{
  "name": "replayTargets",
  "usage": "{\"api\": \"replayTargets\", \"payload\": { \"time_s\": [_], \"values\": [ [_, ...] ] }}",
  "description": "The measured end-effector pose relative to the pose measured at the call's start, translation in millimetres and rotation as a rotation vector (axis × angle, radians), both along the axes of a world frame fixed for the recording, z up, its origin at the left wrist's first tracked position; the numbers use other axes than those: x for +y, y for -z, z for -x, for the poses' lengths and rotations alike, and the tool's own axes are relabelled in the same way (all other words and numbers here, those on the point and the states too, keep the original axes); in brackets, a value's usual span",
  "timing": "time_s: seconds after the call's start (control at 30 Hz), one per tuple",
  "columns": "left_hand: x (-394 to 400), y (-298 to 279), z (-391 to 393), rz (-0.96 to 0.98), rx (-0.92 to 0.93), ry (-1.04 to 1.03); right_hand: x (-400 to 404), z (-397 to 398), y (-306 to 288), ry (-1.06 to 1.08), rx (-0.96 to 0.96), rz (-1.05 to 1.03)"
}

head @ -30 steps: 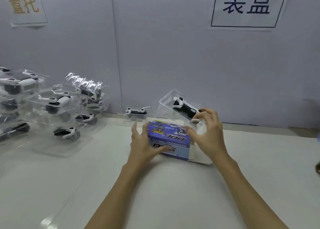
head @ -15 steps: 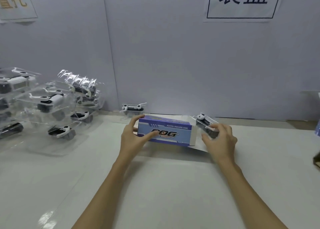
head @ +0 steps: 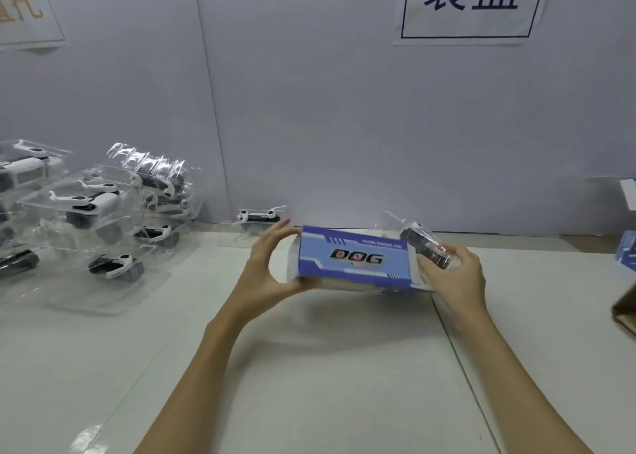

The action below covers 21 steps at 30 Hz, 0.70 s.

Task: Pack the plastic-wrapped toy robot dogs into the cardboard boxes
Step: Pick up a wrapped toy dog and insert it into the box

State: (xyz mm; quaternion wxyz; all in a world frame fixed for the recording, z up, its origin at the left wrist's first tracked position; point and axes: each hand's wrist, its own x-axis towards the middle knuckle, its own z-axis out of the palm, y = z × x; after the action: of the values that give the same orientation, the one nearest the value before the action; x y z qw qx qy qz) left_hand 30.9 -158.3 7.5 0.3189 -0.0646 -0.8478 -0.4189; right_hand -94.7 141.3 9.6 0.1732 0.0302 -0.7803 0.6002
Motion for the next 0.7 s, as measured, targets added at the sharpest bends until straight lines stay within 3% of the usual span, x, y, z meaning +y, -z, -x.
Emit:
{"api": "replayTargets", "payload": {
  "time_s": [0.27, 0.33, 0.5, 0.6, 0.7],
  "values": [
    [3, -8, -3, -0.530, -0.019, -0.060, -6, -5, -11, -0.347, -0.280, 0.637],
    [2, -10, -2, -0.631, 0.007, -0.081, -7, -6, -11, -0.406, -0.345, 0.703],
    [-24, -4, 6, -0.969, -0.203, -0.330, -13, -10, -3, -0.363, -0.201, 0.509],
    [-31, 4, 5, -0.776, -0.244, -0.633, -19, -11, 2, -0.303, -0.059, 0.274],
    [-29, 8, 4, -0.728, -0.080, -0.673, -26, -14, 7, -0.336, 0.045, 0.053]
  ]
}}
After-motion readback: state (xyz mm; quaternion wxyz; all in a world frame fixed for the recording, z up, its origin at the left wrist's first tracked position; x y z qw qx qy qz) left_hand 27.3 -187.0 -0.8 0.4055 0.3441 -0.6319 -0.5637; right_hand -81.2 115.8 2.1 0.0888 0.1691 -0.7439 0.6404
